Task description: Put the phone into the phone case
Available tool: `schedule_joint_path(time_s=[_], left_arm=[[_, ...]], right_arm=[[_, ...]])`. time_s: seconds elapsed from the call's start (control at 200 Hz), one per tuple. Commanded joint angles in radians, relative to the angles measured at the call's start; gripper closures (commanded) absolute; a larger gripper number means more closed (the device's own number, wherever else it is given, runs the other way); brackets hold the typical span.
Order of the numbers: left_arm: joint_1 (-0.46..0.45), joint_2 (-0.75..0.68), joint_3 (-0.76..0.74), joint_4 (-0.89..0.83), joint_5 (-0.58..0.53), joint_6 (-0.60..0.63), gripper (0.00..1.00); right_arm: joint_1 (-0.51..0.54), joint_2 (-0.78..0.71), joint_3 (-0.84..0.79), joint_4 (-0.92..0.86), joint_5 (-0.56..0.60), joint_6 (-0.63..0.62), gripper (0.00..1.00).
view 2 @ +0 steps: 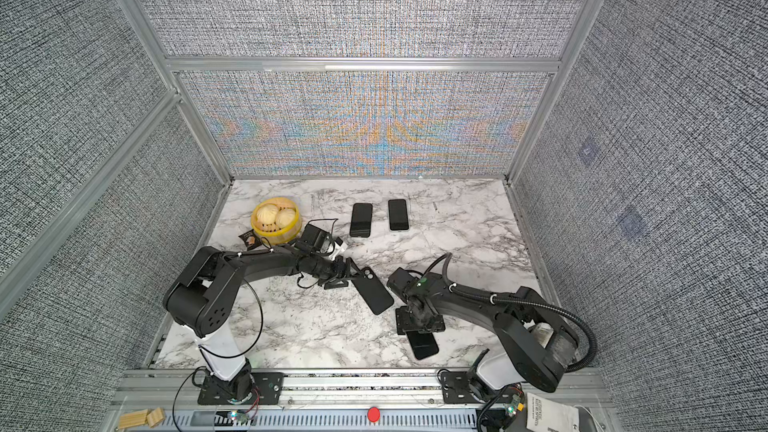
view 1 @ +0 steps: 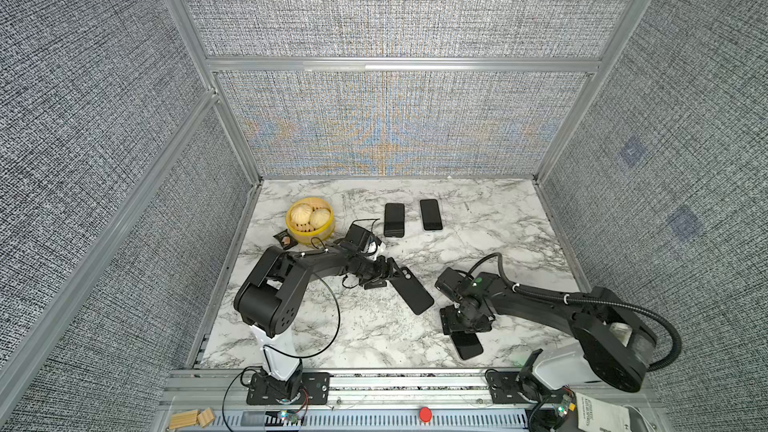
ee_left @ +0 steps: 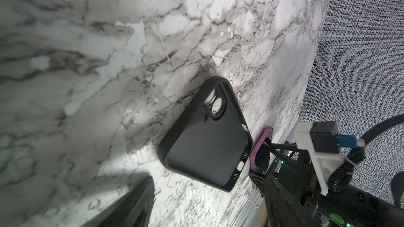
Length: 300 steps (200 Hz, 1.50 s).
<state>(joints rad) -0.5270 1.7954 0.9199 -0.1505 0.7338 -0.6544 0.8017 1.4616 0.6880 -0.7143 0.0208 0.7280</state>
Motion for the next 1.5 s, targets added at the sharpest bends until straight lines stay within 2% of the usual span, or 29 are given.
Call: schedule_joint_path(time_s=[0.0,0.545,0.88,1.2,1.496], left_arm=[[0.002,-0.017,0.001,-0.026,-0.014,0.015,0.2],[0.007,-0.037,0.017,-0.065,-0.033,0.016,0.2],[0.013,-0.017,0.04,-0.081,-0.03,0.016,0.2],[0.027,-0.007,0.053,-0.078,-0.028,0.016,0.2],[0.027,-0.031,0.08,-0.045,0.03,0.035,0.23]], right_arm=[[-0.007,0.036,-0.092,0.11,0.063,0.037,0.21],[-0.105,0.042,-0.032,0.122,0.087,-0.088,0.3],[-0.176,0.107,0.094,0.118,0.101,-0.214,0.35],[-0.238,0.174,0.251,0.111,0.07,-0.356,0.37],[-0.265,0.139,0.28,0.104,0.014,-0.456,0.37]])
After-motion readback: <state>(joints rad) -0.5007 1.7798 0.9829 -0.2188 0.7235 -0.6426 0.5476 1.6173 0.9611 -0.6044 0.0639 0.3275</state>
